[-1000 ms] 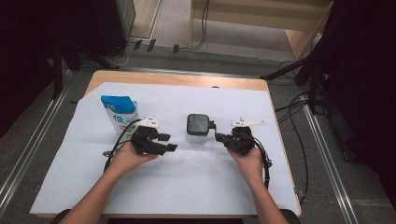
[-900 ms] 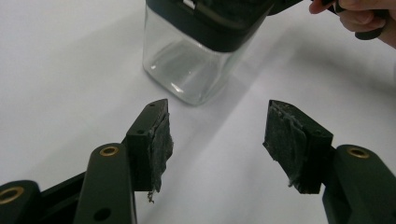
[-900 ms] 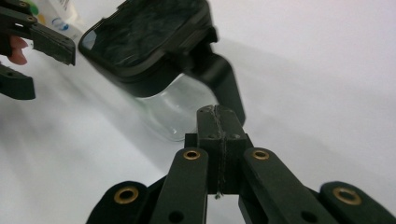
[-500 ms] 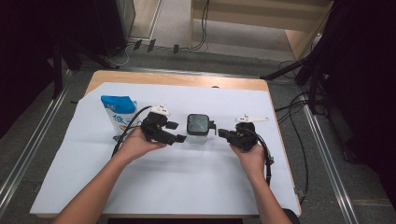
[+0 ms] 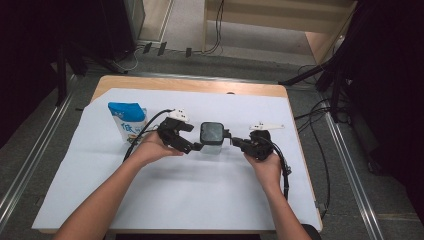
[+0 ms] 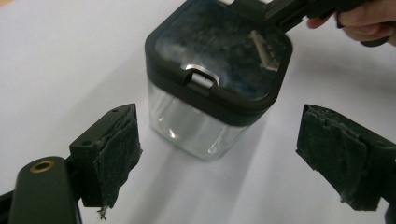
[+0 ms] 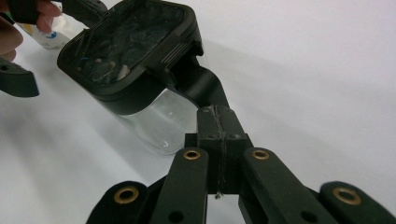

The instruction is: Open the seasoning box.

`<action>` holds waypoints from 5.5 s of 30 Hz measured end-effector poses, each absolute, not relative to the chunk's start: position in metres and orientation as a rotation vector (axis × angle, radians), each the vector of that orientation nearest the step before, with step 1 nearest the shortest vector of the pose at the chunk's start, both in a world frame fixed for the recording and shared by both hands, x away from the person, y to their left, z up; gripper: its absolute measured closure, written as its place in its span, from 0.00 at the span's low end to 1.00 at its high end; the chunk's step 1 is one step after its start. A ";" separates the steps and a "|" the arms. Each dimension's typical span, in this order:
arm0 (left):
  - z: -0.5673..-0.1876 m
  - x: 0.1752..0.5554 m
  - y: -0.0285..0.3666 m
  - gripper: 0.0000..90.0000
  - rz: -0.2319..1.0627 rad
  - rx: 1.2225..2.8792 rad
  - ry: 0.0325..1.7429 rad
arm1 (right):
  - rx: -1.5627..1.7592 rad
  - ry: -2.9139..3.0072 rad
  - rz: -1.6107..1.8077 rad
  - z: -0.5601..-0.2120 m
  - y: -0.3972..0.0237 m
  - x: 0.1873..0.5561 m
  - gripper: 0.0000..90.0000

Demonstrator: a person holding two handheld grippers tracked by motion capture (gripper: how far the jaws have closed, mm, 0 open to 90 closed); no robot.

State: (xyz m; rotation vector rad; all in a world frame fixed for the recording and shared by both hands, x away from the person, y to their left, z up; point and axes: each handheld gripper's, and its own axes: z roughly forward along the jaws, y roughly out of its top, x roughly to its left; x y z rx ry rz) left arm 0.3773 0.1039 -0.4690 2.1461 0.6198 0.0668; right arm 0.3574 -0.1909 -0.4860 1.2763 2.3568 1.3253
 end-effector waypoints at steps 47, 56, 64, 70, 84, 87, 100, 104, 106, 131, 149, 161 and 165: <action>-0.478 0.405 0.089 0.17 0.003 2.141 0.472 | 1.300 2.331 1.303 -0.492 -0.189 0.357 1.00; -0.472 0.403 0.093 0.19 0.016 2.141 0.471 | 1.303 2.335 1.302 -0.491 -0.189 0.357 1.00; -0.458 0.403 0.098 0.26 0.022 2.145 0.460 | 1.298 2.334 1.314 -0.490 -0.189 0.356 1.00; -0.448 0.404 0.105 0.45 0.020 2.125 0.492 | 1.296 2.337 1.310 -0.490 -0.188 0.356 1.00; -0.433 0.405 0.098 0.80 -0.060 2.169 0.482 | 1.297 2.336 1.313 -0.489 -0.188 0.357 1.00; -0.430 0.404 0.095 0.87 -0.061 2.178 0.456 | 1.295 2.337 1.312 -0.489 -0.188 0.357 1.00; -0.423 0.405 0.083 1.00 -0.090 2.193 0.479 | 1.298 2.334 1.317 -0.490 -0.188 0.358 1.00; -0.419 0.405 0.076 1.00 -0.085 2.198 0.466 | 1.300 2.331 1.319 -0.490 -0.188 0.358 1.00; -0.417 0.406 0.073 1.00 -0.082 2.199 0.459 | 1.302 2.329 1.320 -0.490 -0.188 0.358 1.00; -0.419 0.409 0.044 1.00 -0.100 2.176 0.494 | 1.320 2.295 1.357 -0.493 -0.186 0.360 1.00; -0.426 0.410 0.031 1.00 -0.103 2.168 0.502 | 1.317 2.289 1.373 -0.495 -0.185 0.366 1.00; -0.430 0.412 0.030 0.97 -0.098 2.162 0.493 | 1.316 2.302 1.356 -0.494 -0.186 0.367 1.00; -0.428 0.411 0.034 0.95 -0.093 2.176 0.501 | 1.298 2.308 1.352 -0.494 -0.184 0.366 1.00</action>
